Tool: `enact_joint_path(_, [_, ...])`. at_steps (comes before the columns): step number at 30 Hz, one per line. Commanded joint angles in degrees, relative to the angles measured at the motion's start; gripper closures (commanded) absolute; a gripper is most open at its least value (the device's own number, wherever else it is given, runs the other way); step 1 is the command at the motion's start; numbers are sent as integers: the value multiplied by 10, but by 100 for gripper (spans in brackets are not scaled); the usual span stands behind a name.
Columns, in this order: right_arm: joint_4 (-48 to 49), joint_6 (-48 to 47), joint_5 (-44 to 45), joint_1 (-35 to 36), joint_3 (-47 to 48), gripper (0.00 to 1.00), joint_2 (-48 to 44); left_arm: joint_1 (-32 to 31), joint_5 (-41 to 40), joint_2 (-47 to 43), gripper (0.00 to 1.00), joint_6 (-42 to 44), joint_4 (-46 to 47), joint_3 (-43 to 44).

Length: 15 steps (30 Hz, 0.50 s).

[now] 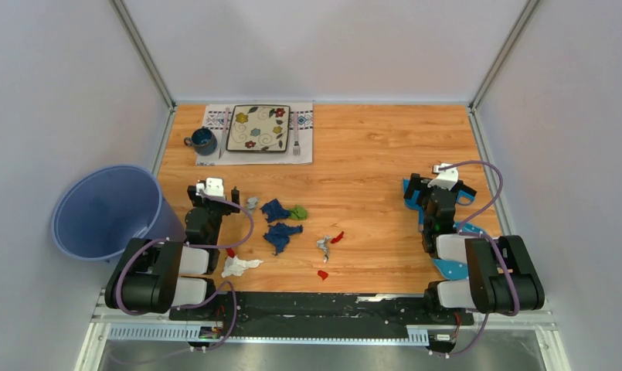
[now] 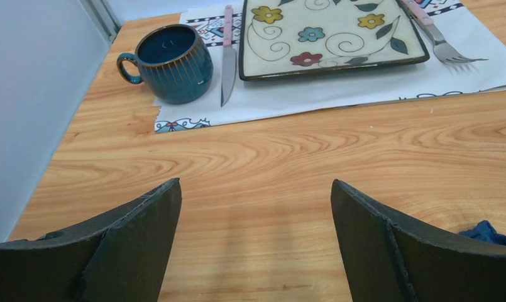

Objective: Sweep away the paper scraps from the table

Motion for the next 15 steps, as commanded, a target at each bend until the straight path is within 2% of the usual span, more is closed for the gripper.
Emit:
enact_joint_path(1, [19,4,7,-3,10,4,-2,4,0,-3,4,-10,13,-143])
enact_joint_path(5, [15,3,24,-1,24,7,-22,4,1,-8,1,-11,-5,-139])
enact_joint_path(6, [-20,4,27,-1,39,7,-37,4,0,-8,1,-11,-6,-137])
enact_joint_path(7, [-111,7,32,-1,60,7,-52,4,3,-8,1,-10,-7,-138])
enact_joint_path(10, [-241,32,40,-1,122,7,-99,14,47,-16,1,4,-16,-134])
enact_joint_path(11, [-252,49,32,-1,128,7,-107,17,83,-26,1,7,-43,-129])
enact_joint_path(15, [-293,82,-18,-1,150,8,-159,24,100,-45,1,2,-103,-102])
